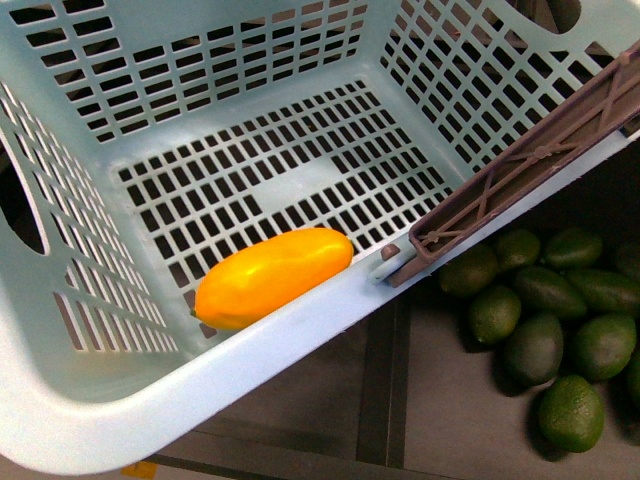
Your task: Pick mango and avocado into basket
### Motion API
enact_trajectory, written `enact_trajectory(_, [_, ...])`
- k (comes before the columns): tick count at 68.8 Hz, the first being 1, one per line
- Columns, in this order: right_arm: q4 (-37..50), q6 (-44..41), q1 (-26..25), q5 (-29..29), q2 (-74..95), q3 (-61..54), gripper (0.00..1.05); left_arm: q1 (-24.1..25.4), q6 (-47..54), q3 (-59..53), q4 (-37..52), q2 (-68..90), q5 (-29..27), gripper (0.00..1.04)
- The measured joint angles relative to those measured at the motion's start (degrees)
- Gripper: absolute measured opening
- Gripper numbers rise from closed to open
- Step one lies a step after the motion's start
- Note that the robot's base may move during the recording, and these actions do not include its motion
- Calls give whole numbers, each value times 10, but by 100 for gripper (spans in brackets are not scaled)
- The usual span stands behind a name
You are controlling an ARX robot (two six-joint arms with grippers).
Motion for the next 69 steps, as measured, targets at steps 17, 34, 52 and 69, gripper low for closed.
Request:
enact_trajectory(17, [-223, 72, -3, 112, 35, 85, 96, -7, -4, 0, 0, 0, 18, 13])
enact_trajectory(34, [-374, 154, -182, 41, 212, 248, 96, -10, -8, 0, 0, 1, 18, 13])
enact_trajectory(52, [-228, 60, -256, 20, 493, 298, 96, -8, -7, 0, 0, 1, 17, 13])
enact_trajectory(69, [-153, 56, -268, -1, 702, 326, 96, -8, -8, 0, 0, 1, 19, 13])
